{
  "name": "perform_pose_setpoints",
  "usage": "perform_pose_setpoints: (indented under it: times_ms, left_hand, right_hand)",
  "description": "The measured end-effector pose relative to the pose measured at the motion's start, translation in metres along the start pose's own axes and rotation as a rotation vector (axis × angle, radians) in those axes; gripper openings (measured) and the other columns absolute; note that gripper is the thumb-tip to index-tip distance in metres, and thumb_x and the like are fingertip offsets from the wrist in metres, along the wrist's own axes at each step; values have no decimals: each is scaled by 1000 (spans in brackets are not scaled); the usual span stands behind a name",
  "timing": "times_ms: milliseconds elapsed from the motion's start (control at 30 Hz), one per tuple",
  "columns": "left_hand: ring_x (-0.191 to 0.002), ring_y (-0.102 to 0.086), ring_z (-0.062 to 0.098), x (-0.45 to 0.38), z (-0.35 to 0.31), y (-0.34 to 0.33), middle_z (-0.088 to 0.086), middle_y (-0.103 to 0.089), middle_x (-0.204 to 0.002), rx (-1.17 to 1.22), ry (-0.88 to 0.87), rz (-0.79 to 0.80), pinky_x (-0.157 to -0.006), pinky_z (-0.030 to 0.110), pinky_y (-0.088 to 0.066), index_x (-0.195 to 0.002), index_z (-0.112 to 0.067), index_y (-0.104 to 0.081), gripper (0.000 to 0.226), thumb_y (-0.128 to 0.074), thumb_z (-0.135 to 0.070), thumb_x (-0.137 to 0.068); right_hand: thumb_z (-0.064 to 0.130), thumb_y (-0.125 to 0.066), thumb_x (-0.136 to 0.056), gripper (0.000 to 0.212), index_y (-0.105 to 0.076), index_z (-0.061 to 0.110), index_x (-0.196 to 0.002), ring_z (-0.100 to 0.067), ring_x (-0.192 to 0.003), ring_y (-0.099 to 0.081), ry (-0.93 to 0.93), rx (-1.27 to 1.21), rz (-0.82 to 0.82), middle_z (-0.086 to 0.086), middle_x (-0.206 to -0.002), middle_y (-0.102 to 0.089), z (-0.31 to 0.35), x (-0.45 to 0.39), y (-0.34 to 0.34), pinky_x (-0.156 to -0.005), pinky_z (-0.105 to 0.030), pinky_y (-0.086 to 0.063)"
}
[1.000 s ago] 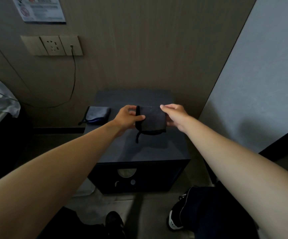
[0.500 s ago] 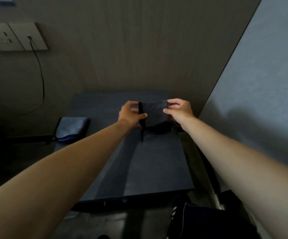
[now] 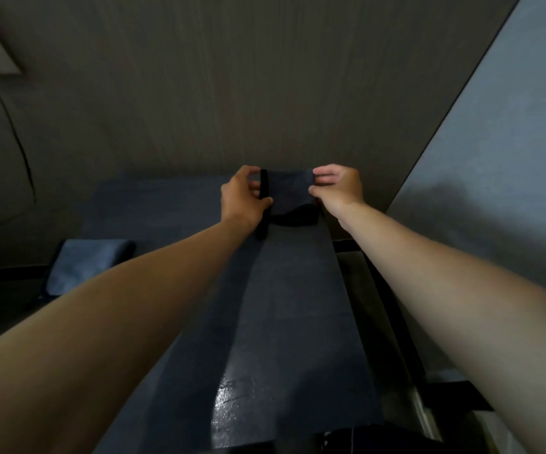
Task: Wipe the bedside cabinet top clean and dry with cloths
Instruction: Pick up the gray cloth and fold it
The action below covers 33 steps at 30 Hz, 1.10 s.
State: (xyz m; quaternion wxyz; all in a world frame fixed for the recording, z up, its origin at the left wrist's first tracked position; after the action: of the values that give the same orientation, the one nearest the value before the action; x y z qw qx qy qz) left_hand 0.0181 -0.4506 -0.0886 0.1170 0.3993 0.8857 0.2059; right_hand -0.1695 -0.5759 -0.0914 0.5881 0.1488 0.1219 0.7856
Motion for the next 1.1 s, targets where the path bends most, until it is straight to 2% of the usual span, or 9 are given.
perform_pose_setpoints:
  times_ms: [233,400,500,600,667,733,833,933,1100]
  left_hand:
    - [-93,-67,12,-13,-6,-11,-2,-70,-104,-154,-116,-23,-89,27,-55,-120,-19,-64,46,-80,-12,-77]
    - [-115,-51,26,-19,-5,-14,4,-66,-118,-428,-153,-50,-95,39,-50,-130,-22,-59,46,-70,-25,-86]
    - [-118,-46,27,-11,-27,-22,1,-57,-130,-664,-365,-25,-91,40,-47,-133,-24,-56,41,-61,-25,-92]
    - [-117,-48,26,-1,-39,-31,-1,-57,-133,-761,-543,16,-87,40,-45,-129,-22,-61,33,-52,-26,-98]
    - [-113,-52,26,2,-38,-32,0,-61,-130,-761,-547,37,-85,41,-46,-122,-20,-66,31,-46,-28,-100]
    - [-114,-52,27,5,-36,-35,1,-61,-132,-790,-520,90,-87,41,-46,-121,-19,-66,33,-42,-30,-101]
    - [-129,-45,28,6,-27,-39,1,-44,-150,-845,-430,233,-97,42,-42,-136,-22,-54,39,-39,-33,-102]
    - [-141,-33,26,11,-23,-40,1,-31,-158,-873,-382,359,-108,45,-37,-147,-24,-41,46,-38,-36,-102]
    - [-140,-35,25,25,-30,-10,2,-41,-153,-791,-350,335,-108,45,-39,-140,-22,-49,42,-38,-35,-102]
  right_hand:
    - [-1,-79,-77,31,-73,16,-102,-13,-89,-69,22,90,-43,-1,-93,-72,-5,-30,-1,-79,-26,-57]
    - [-1,-79,-78,29,-74,15,-101,-13,-87,-68,24,133,-68,-4,-96,-73,-9,-40,-10,-78,-23,-56]
    - [8,-76,-84,25,-74,15,-108,-17,-100,-68,25,218,-48,-4,-106,-73,-9,-39,-11,-86,-26,-54]
    - [29,-64,-94,24,-72,16,-112,-22,-106,-63,238,546,-132,-6,-115,-68,17,-22,-9,-87,-35,-52]
    - [39,-42,-101,38,-71,15,-109,-28,-105,-61,460,712,-157,-8,-114,-66,41,0,-19,-85,-38,-49]
    - [41,-28,-103,50,-71,16,-107,-28,-106,-61,588,864,-81,-7,-115,-67,48,20,-38,-85,-39,-45]
    - [44,-24,-105,56,-69,13,-113,-28,-117,-57,506,932,76,-9,-127,-62,35,24,-57,-92,-39,-43]
    - [38,-21,-106,53,-61,10,-126,-27,-132,-46,398,1035,174,-10,-140,-54,28,21,-68,-107,-41,-35]
    - [38,-19,-107,52,-50,10,-138,-27,-142,-34,388,1022,193,-11,-147,-47,48,43,-82,-119,-43,-20]
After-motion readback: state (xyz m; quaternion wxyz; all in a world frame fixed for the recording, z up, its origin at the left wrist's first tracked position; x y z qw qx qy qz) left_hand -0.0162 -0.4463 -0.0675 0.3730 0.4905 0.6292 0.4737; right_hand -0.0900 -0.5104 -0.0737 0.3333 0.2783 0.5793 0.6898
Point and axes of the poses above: each hand's wrist, its own x-axis away from the middle knuckle, its own y-axis out of the back of the hand, z = x × y, the point moved 9 cm from there along -x, towards the middle knuckle
